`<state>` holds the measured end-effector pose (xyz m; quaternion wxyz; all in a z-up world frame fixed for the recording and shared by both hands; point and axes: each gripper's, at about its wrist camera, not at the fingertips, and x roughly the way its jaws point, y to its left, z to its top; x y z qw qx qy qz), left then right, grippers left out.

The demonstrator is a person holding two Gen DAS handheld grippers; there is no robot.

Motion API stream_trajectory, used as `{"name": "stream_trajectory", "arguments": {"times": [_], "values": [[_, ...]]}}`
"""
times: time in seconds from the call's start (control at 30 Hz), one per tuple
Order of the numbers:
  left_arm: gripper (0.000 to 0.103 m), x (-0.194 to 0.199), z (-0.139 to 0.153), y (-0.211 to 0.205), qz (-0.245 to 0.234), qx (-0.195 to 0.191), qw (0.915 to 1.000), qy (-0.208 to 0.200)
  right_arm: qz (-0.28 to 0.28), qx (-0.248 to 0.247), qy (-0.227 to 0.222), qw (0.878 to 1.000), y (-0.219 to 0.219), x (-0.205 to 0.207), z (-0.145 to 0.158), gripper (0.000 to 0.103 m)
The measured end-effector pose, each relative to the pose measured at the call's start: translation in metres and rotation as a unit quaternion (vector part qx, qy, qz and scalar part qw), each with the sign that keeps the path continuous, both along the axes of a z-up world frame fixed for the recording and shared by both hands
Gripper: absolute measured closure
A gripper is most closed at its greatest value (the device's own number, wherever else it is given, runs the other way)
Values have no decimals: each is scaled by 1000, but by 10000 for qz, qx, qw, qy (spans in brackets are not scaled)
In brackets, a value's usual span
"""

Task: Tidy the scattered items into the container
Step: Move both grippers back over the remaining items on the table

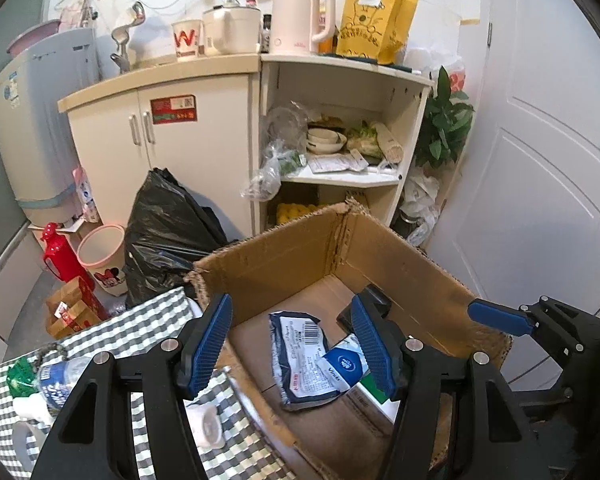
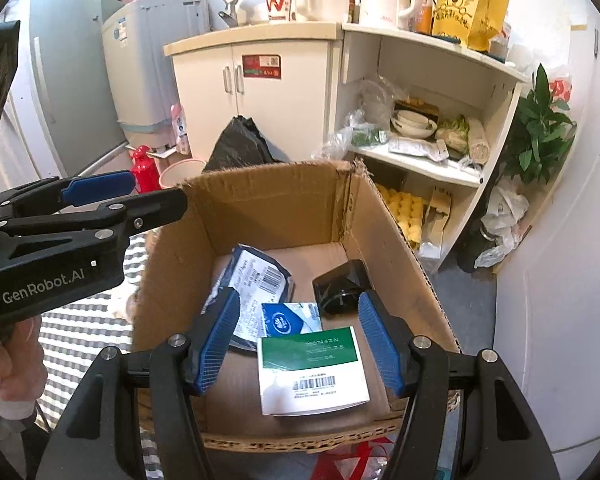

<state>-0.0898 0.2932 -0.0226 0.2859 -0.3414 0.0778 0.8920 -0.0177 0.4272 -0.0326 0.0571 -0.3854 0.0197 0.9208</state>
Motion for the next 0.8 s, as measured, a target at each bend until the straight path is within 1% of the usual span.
{"name": "stream_trajectory", "arguments": {"times": [0.3, 0.4, 0.47, 0.57, 0.63, 0.8], "values": [[38, 15, 15, -33, 170, 42, 9995, 257, -53, -26, 386, 9992, -18, 9, 17, 41], [34, 18, 17, -45, 248, 71, 9992, 316, -106, -64, 489, 9987, -23, 14, 20, 40], [34, 20, 18, -53, 306, 82, 9990, 330, -106, -67, 551, 9984, -27, 17, 23, 38], [33, 24, 21, -66, 379, 92, 9985, 377, -61, -55, 659, 9978, -34, 20, 27, 37], [28, 26, 23, -74, 422, 110, 9982, 405, -55, -68, 741, 9972, -39, 21, 31, 37], [24, 29, 27, -98, 606, 177, 9970, 459, 9, -90, 953, 9954, -54, 24, 39, 33]]}}
